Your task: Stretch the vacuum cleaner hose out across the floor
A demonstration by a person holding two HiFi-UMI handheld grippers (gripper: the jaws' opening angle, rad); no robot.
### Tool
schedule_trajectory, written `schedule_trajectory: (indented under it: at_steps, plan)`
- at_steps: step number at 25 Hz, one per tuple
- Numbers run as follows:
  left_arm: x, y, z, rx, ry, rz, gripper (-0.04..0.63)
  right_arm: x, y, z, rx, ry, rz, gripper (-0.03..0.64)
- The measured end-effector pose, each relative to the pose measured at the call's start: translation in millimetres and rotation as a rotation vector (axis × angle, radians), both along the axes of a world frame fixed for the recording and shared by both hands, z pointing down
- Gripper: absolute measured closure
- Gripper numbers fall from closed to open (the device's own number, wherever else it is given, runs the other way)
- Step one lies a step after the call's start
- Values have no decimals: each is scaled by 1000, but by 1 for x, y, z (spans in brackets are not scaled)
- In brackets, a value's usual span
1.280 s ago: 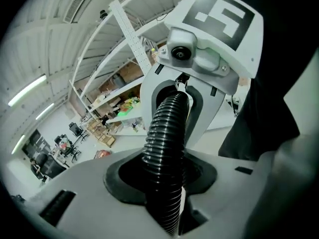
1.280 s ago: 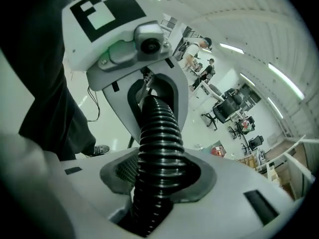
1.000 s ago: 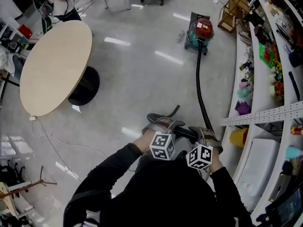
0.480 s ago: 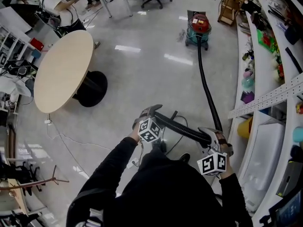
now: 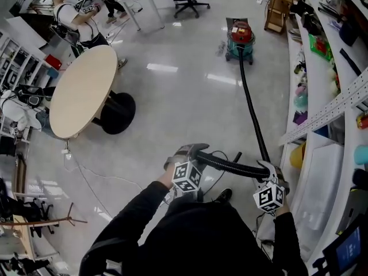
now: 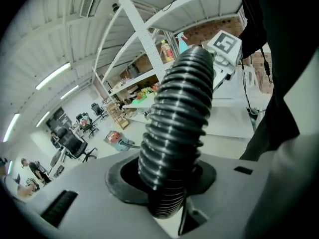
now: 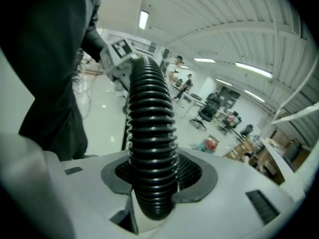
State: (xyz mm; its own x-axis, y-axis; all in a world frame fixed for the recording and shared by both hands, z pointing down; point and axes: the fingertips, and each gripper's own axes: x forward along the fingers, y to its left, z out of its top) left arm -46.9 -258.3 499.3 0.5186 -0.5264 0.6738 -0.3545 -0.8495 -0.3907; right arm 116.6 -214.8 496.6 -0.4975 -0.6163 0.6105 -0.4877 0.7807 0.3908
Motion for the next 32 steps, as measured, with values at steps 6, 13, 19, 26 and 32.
schedule_trajectory:
  at_steps: [6,13,19,26,32]
  plan:
    - [15,29,-33,100,-8,88,454,-6,11,-13,-14,39,172,268]
    - [-9,78,-43,43,76,268,449,-179,47,-63,35,100,-43,270]
    - [-73,100,-46,78,65,287,447,-233,55,-40,60,320,23,532]
    - [-199,92,-14,-20,155,-106,196,-244,81,-75,138,226,54,535]
    - [-222,89,25,64,71,-249,195,-207,127,-111,257,69,2,535]
